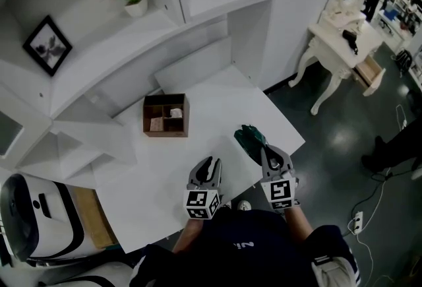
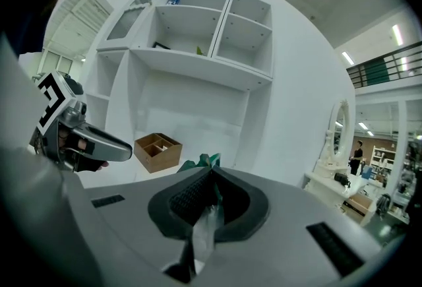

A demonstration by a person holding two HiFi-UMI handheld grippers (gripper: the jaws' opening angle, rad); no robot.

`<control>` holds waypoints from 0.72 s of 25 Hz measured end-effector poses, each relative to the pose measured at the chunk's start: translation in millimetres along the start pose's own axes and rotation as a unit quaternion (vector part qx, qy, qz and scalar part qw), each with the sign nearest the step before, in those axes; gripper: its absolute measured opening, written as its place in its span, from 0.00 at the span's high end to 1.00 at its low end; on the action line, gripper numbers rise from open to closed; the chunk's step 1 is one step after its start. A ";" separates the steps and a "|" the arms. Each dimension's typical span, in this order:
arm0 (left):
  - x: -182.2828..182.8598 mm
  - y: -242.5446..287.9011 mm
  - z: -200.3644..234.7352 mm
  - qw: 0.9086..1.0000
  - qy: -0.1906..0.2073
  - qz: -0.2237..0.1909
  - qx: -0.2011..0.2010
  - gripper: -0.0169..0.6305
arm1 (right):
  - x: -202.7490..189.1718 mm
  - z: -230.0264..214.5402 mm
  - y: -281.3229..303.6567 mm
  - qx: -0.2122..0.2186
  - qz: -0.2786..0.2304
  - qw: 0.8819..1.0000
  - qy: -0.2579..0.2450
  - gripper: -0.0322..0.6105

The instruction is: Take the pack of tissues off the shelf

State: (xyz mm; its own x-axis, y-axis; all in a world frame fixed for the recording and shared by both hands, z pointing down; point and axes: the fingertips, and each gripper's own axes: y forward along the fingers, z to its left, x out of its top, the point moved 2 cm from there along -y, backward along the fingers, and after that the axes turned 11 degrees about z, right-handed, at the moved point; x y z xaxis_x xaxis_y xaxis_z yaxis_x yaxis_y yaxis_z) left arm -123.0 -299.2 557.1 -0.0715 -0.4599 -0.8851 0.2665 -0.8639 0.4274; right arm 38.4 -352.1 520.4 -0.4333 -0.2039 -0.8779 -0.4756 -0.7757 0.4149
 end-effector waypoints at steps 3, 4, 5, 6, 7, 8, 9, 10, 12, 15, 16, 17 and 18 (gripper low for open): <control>-0.9 1.6 -1.3 1.000 0.001 0.000 0.004 0.95 | 0.7 1.0 -0.8 0.002 -0.002 1.000 -0.002 0.94; -1.9 2.8 -2.6 1.000 0.003 0.003 0.003 0.97 | 0.9 0.6 -1.1 0.002 -0.003 1.000 -0.003 0.94; -2.7 3.8 -4.3 1.000 0.005 0.005 0.002 0.97 | 1.0 0.1 -1.4 0.002 -0.003 1.000 -0.003 0.94; -3.0 4.6 -6.1 1.000 0.007 0.006 0.001 0.97 | 0.8 -0.4 -1.6 0.001 -0.004 1.000 -0.003 0.94; -2.9 5.1 -7.6 1.000 0.008 0.006 0.000 0.97 | 0.6 -1.0 -1.8 0.001 -0.004 1.000 -0.002 0.94; -2.8 5.4 -8.8 1.000 0.009 0.005 0.000 0.97 | 0.4 -1.5 -1.9 0.001 -0.004 1.000 -0.002 0.94; -2.6 5.6 -9.8 1.000 0.010 0.004 0.000 0.97 | 0.1 -2.0 -2.2 0.000 -0.004 1.000 -0.001 0.94; -2.4 5.5 -10.5 1.000 0.011 0.004 0.000 0.97 | -0.3 -2.3 -2.4 0.000 -0.004 1.000 -0.001 0.94; -2.1 4.9 -11.1 1.000 0.013 0.004 0.002 0.97 | -1.6 -2.6 -2.6 0.000 -0.003 1.000 -0.001 0.94; -2.0 4.1 -10.5 1.000 0.013 0.003 0.005 0.97 | -3.0 -2.7 -3.1 0.001 -0.002 1.000 -0.001 0.94; -2.2 3.8 -10.4 1.000 0.013 0.003 0.006 0.97 | -3.3 -2.9 -3.5 0.001 -0.001 1.000 -0.001 0.94; -2.6 3.6 -10.3 1.000 0.013 0.003 0.007 0.97 | -3.8 -3.1 -3.8 0.001 -0.001 1.000 -0.002 0.94; -3.2 3.4 -10.6 1.000 0.012 0.003 0.007 0.97 | -4.4 -3.1 -4.2 0.001 0.000 1.000 -0.003 0.94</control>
State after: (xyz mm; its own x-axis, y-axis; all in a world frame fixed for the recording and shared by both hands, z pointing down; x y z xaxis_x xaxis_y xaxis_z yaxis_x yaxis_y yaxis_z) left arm -111.7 -298.5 559.4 -0.0470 -0.4595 -0.8870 0.2530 -0.8645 0.4344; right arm 44.7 -349.8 521.7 -0.4381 -0.2006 -0.8763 -0.4772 -0.7742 0.4158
